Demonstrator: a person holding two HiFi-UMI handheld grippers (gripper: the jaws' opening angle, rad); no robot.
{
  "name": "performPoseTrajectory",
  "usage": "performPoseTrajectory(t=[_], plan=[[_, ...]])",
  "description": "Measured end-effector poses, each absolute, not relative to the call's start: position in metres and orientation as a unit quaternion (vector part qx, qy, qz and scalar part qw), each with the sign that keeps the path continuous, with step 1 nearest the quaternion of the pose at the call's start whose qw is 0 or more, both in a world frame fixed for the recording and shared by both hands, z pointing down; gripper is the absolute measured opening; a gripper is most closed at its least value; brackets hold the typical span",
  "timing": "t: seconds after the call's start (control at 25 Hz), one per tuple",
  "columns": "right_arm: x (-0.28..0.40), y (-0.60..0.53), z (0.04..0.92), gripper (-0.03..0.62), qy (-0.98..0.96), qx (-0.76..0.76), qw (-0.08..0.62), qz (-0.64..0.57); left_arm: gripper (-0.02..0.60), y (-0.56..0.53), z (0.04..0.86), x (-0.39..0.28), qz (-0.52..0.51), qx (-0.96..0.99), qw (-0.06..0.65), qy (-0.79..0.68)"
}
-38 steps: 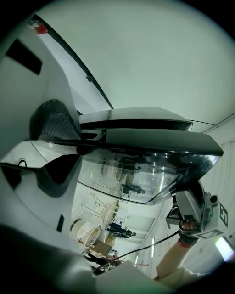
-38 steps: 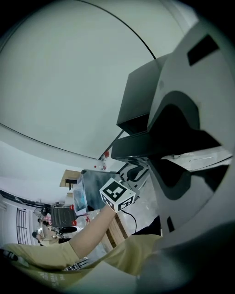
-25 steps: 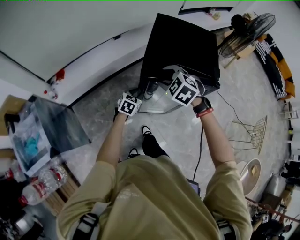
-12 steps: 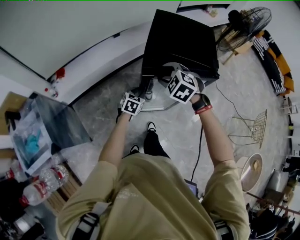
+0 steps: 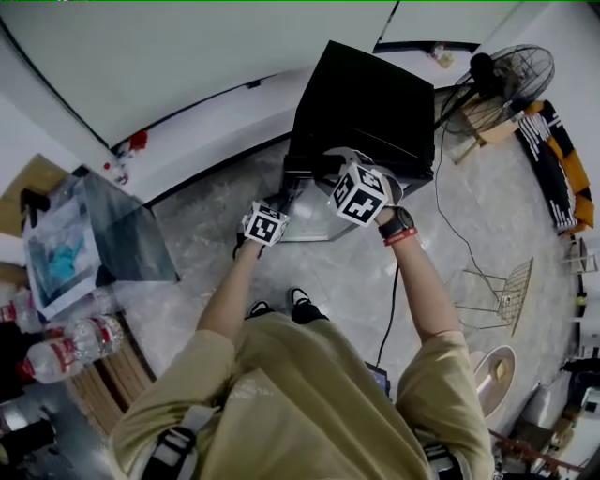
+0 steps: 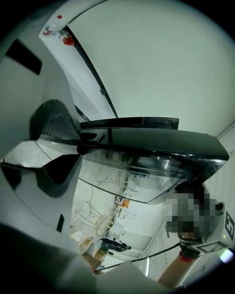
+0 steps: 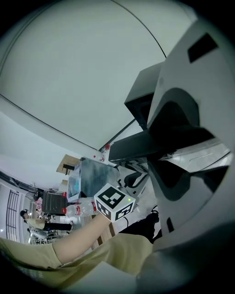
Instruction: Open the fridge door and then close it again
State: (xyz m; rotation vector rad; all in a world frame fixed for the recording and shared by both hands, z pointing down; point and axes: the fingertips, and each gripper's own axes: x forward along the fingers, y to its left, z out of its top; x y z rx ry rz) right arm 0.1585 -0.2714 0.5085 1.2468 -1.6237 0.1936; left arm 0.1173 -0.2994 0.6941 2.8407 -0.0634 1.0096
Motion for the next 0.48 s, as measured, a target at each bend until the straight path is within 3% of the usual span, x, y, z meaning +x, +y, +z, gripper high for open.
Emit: performPoseTrajectory(t=[0.48], plan=[[0.146,-0.254,0.504,0.213,-0.725,0.469,0.503,0.03,0.109,-0.28,0.692,0.102,0.341,0.928,0.089,-0.119]])
